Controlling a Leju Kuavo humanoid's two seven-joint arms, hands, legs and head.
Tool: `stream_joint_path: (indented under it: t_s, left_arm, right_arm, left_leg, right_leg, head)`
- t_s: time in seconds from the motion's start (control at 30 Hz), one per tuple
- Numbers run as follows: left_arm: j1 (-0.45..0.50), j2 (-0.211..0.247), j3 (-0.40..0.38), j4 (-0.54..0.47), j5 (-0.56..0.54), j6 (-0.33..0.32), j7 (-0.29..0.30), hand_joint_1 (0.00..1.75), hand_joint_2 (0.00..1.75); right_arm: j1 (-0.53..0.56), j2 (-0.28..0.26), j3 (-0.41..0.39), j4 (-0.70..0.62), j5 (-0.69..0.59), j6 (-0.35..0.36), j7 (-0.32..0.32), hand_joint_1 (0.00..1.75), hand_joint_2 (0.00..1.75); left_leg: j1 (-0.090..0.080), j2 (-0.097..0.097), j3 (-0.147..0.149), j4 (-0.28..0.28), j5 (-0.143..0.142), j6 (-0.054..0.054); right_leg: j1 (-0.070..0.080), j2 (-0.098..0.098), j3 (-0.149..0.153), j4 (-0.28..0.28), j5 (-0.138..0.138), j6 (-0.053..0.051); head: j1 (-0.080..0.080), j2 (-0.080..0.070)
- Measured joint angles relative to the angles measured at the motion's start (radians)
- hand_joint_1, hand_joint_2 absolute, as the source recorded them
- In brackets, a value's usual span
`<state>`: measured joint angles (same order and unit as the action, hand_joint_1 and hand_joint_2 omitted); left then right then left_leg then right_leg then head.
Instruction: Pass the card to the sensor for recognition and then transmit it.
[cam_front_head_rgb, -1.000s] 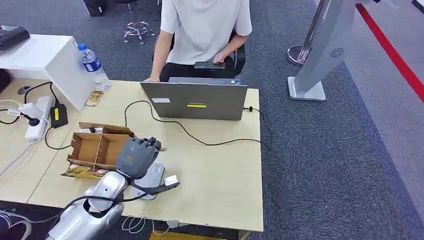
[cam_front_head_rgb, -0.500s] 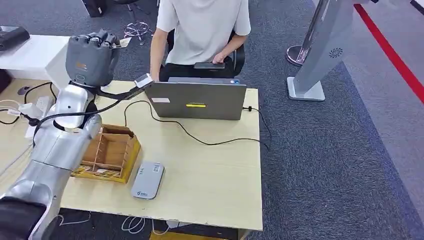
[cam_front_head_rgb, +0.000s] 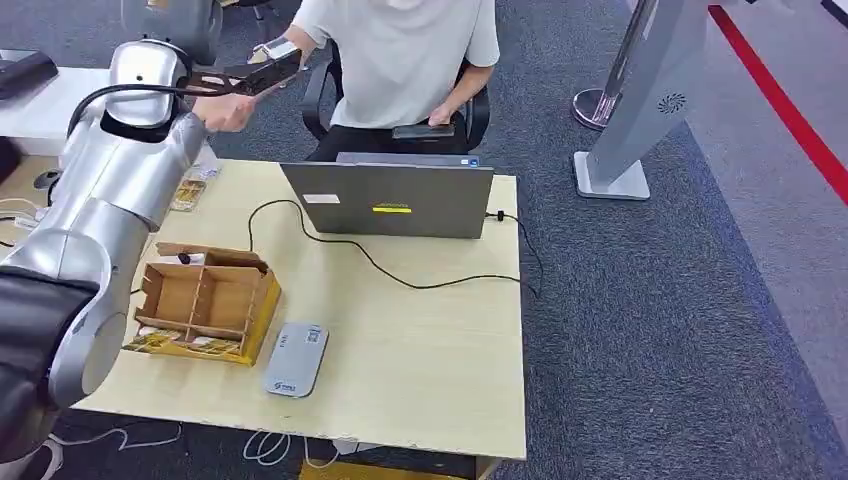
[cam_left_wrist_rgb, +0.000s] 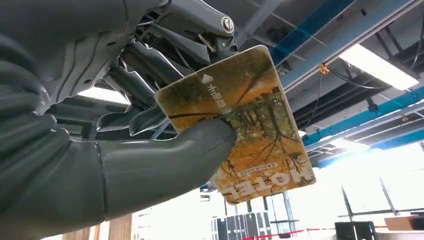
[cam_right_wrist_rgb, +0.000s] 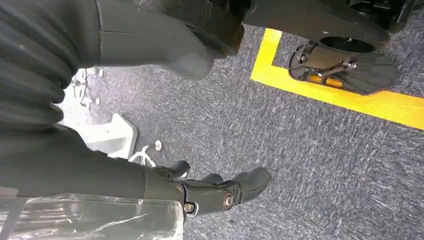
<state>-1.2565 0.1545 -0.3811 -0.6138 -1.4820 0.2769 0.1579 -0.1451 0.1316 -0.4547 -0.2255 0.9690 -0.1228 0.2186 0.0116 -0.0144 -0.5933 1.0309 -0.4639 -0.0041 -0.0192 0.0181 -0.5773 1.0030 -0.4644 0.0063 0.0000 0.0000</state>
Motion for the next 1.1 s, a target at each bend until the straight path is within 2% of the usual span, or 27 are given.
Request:
stream_joint_path:
  t_s: [0.2, 0.23, 0.8, 1.03, 1.1]
  left_arm:
    - [-0.015, -0.006, 0.0, 0.029, 0.014, 0.005, -0.005, 1.75, 1.75]
    - [-0.015, -0.006, 0.0, 0.033, 0.015, 0.007, -0.005, 0.0, 1.75]
    - [-0.013, -0.001, 0.0, 0.063, 0.036, 0.029, -0.004, 0.0, 1.75]
    - [0.036, 0.021, 0.004, 0.052, 0.099, 0.048, -0.065, 0.0, 1.75]
    - [0.081, 0.041, 0.012, 0.005, 0.172, 0.049, -0.114, 0.0, 1.75]
  right_arm:
    - [0.0, 0.0, 0.0, 0.0, 0.004, 0.0, -0.002, 0.0, 1.75]
    - [0.0, 0.0, 0.0, 0.0, 0.004, 0.0, -0.002, 0.0, 1.75]
    - [0.001, 0.0, 0.0, 0.003, 0.01, -0.002, -0.001, 0.0, 1.75]
    - [0.013, 0.0, -0.001, 0.003, -0.007, -0.013, -0.01, 0.0, 1.75]
    - [0.016, 0.0, -0.007, 0.003, -0.02, -0.022, -0.017, 0.0, 1.75]
  left_leg:
    - [0.001, 0.0, 0.0, 0.0, 0.0, 0.0]
    - [0.001, 0.0, 0.0, 0.0, 0.0, 0.0]
    - [0.001, 0.0, -0.001, 0.0, 0.0, 0.0]
    - [0.001, 0.0, -0.001, 0.0, 0.0, 0.0]
    - [0.0, 0.0, -0.001, -0.001, 0.0, 0.0]
  right_leg:
    - [0.0, 0.0, -0.001, 0.0, 0.0, 0.0]
    - [0.0, 0.0, -0.001, 0.001, 0.0, 0.0]
    - [0.0, -0.001, -0.001, 0.001, 0.0, 0.0]
    - [0.0, -0.001, -0.001, 0.001, 0.0, 0.0]
    - [0.0, 0.0, 0.0, 0.001, 0.0, 0.0]
  head:
    - [0.0, 0.0]
    - [0.0, 0.0]
    - [-0.001, 0.0]
    - [-0.001, 0.0]
    - [-0.001, 0.0]
